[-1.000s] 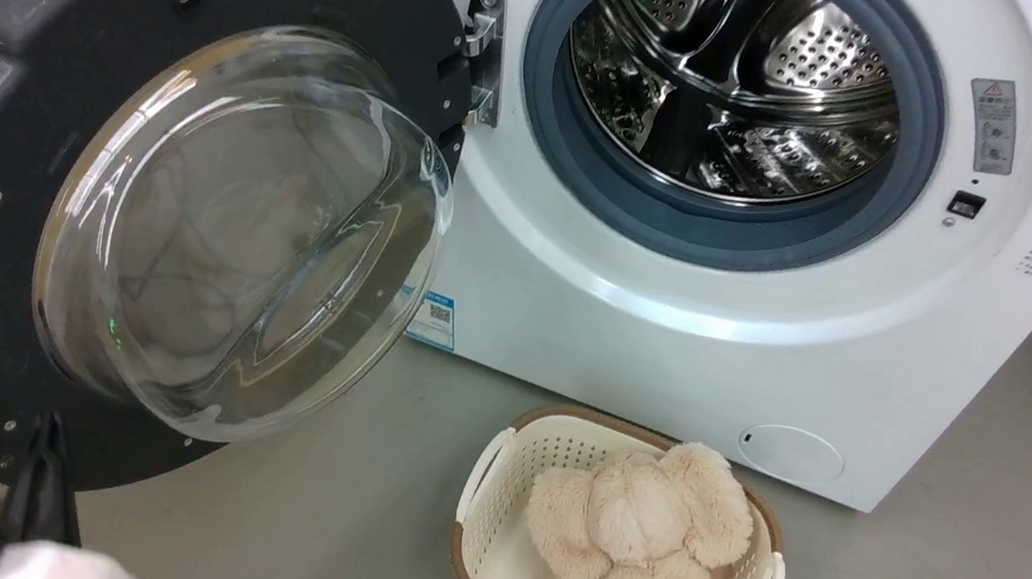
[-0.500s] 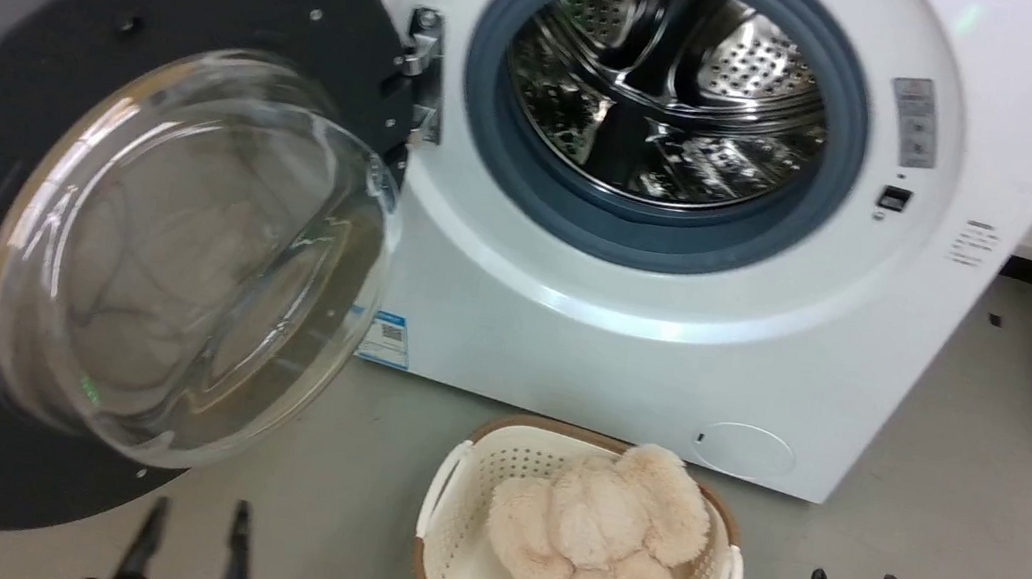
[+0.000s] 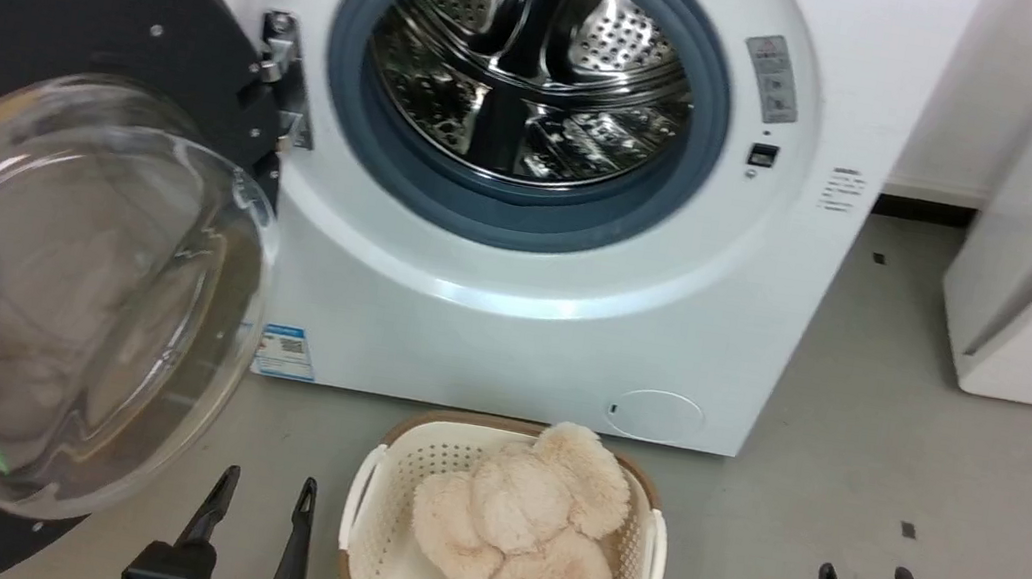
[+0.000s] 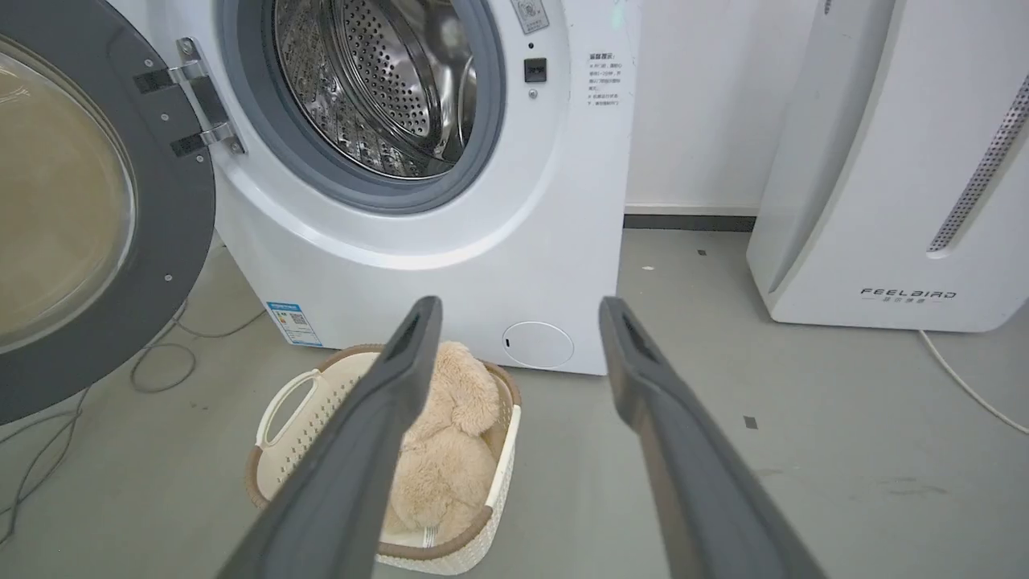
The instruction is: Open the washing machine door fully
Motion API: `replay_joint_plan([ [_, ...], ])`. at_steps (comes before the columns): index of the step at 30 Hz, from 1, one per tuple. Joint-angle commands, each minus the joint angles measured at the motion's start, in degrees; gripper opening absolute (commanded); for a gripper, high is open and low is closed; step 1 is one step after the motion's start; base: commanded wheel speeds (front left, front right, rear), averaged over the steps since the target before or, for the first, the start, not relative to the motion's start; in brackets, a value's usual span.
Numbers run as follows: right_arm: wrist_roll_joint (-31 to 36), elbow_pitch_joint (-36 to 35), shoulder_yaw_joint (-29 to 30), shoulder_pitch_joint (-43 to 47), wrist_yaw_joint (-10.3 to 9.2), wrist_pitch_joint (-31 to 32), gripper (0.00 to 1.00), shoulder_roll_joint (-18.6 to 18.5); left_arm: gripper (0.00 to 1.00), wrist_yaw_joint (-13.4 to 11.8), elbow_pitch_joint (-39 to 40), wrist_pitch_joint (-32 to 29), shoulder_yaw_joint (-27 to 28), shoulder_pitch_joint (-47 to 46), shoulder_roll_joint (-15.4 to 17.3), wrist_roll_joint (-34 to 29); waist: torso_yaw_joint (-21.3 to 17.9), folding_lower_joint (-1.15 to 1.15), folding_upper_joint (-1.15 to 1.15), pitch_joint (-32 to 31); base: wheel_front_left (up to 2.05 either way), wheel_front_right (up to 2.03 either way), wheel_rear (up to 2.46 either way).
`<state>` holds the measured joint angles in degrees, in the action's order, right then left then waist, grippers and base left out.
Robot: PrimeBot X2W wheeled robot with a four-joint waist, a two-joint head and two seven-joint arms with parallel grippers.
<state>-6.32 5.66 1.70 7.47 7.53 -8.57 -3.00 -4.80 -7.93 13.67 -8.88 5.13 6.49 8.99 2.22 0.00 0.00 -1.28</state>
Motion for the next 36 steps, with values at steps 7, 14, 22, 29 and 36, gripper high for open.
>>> replay_joint_plan([
  [7,0.49,-1.54,0.24,1.18,-0.04,0.53,1.00,0.13,1.00,0.00,-0.81,0.57,-0.20,-1.57,0.11,0.25,-1.89,0.00,0.00,0.41,0.00,0.00,0.00],
  [14,0.66,-1.32,0.06,0.15,0.00,0.59,0.00,0.00,0.00,0.00,-0.75,0.02,0.04,-0.77,-0.14,0.13,-2.02,0.00,0.00,0.44,0.00,0.00,0.00],
  [22,1.03,-1.60,-0.05,-0.34,0.00,1.10,0.00,0.01,0.00,0.31,-0.19,-0.86,0.61,-1.05,-0.36,-0.46,-2.03,0.00,0.00,0.49,0.00,0.00,0.00],
  [29,1.35,-1.84,-0.15,-0.78,-0.01,1.56,0.00,0.02,0.00,0.59,0.30,-1.64,1.11,-1.30,-0.56,-0.98,-2.04,0.00,0.00,0.54,0.00,0.00,0.00],
  [36,1.67,-2.09,-0.25,-1.21,-0.01,2.01,0.00,0.02,0.00,0.86,0.79,-2.42,1.62,-1.55,-0.76,-1.49,-2.05,0.00,0.00,0.59,0.00,0.00,0.00],
])
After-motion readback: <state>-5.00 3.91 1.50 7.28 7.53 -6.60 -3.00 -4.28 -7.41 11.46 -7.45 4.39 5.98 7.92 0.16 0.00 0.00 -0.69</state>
